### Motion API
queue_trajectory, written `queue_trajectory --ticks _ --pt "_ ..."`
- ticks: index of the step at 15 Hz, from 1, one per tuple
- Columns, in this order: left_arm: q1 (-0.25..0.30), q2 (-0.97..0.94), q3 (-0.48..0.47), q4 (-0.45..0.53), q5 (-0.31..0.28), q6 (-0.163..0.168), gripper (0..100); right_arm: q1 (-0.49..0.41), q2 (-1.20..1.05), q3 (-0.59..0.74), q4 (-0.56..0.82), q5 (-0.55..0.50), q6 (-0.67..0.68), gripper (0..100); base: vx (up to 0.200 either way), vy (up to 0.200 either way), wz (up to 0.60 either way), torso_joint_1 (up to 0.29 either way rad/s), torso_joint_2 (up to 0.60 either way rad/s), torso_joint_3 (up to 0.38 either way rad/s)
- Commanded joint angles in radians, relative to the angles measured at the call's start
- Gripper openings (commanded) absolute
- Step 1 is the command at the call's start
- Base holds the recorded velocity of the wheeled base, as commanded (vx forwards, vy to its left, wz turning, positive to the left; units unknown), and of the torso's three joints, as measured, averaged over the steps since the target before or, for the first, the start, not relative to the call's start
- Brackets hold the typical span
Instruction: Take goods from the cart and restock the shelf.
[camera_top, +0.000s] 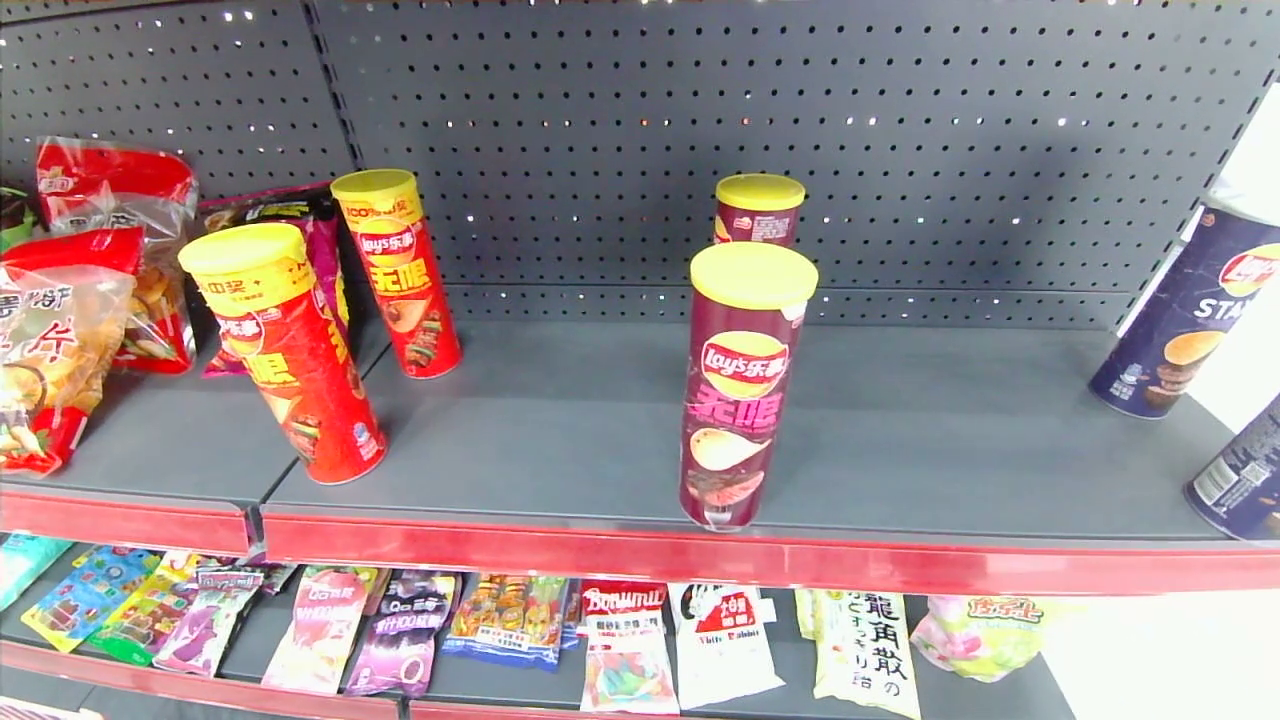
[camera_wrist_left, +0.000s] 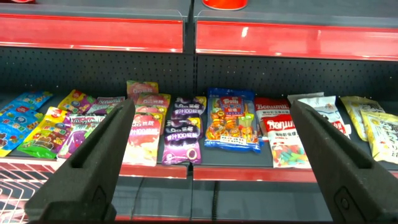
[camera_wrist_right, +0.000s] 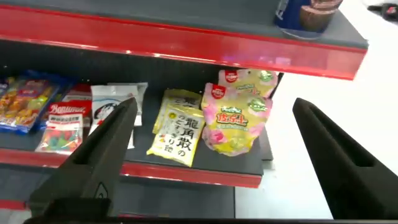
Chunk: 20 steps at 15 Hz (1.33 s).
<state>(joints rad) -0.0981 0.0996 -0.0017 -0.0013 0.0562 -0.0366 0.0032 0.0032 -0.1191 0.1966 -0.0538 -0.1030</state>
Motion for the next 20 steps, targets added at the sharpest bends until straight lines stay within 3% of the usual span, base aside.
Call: queue_trajectory --ticks 1,14,18,20 --pt "0.000 0.002 0.000 0.000 0.001 0.000 100 0.000 -0.003 -0.001 0.000 -0.032 0.016 100 0.000 0.000 0.00 0.000 0.00 0.000" --pt "0.000 0.002 0.000 0.000 0.001 0.000 100 0.000 -0.003 0.003 0.001 -0.040 0.132 100 0.000 0.000 0.00 0.000 0.00 0.000" --pt "0.001 0.002 0.000 0.000 0.001 0.000 100 0.000 -0.003 0.009 -0.005 -0.158 0.158 100 0.000 0.000 0.00 0.000 0.00 0.000" --pt "0.000 0.002 0.000 0.000 0.001 0.000 100 0.000 -0.003 0.012 -0.013 -0.156 0.138 100 0.000 0.000 0.00 0.000 0.00 0.000"
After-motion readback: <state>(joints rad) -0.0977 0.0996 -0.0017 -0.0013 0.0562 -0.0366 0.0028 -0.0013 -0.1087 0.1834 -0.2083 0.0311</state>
